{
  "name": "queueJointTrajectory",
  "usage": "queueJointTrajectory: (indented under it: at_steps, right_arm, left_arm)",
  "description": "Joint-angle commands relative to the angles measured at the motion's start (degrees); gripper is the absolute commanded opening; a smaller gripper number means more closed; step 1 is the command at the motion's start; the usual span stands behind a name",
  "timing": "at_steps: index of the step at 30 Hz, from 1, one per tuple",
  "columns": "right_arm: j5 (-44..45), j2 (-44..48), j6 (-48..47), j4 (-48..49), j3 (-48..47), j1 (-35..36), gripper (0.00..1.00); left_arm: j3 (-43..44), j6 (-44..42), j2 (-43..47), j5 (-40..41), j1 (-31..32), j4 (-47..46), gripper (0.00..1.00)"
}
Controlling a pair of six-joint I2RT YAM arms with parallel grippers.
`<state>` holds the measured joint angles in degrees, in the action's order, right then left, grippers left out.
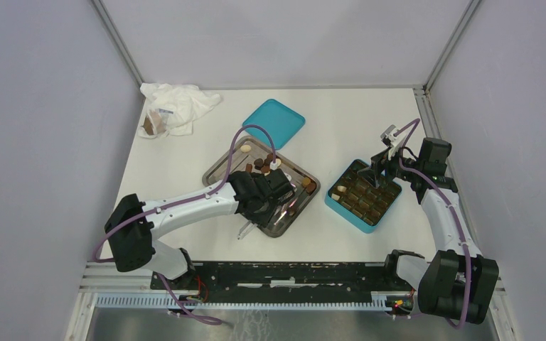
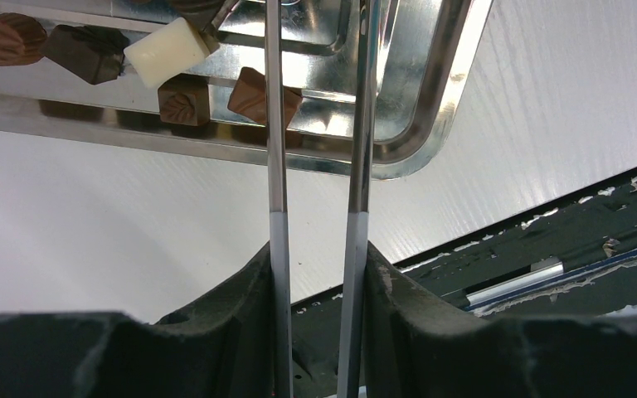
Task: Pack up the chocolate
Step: Pick up the fake chocolate from the plate.
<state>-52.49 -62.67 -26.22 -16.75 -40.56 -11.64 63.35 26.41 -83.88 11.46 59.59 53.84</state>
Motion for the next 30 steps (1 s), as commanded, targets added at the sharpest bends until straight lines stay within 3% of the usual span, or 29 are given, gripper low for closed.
queueJointTrajectory:
  at_steps: [1,19,26,30]
  right_arm:
    - [-0.68,0.66,-0.06,1.75,-0.05,-0.13,0.75]
    - [-0.68,0.78,-0.06,1.78,-0.05,-0.13,0.75]
    - [3.14,1.09,3.24,4.16,0.32,-0.14,0.75]
    - [11.47,2.00,9.50,8.43,1.39,-0.11,0.76]
  left_arm:
    - [1.12,-1.73,0.77,0.64,-0.25,-1.11,0.05]
    - [1.77,-0.40,6.68,1.80,-0.20,-2.87,0.02]
    - [0.90,0.19,12.05,-2.12,-0.18,-11.44,0.02]
    - [-0.99,0.52,13.05,-7.07,-0.18,-21.51,0.02]
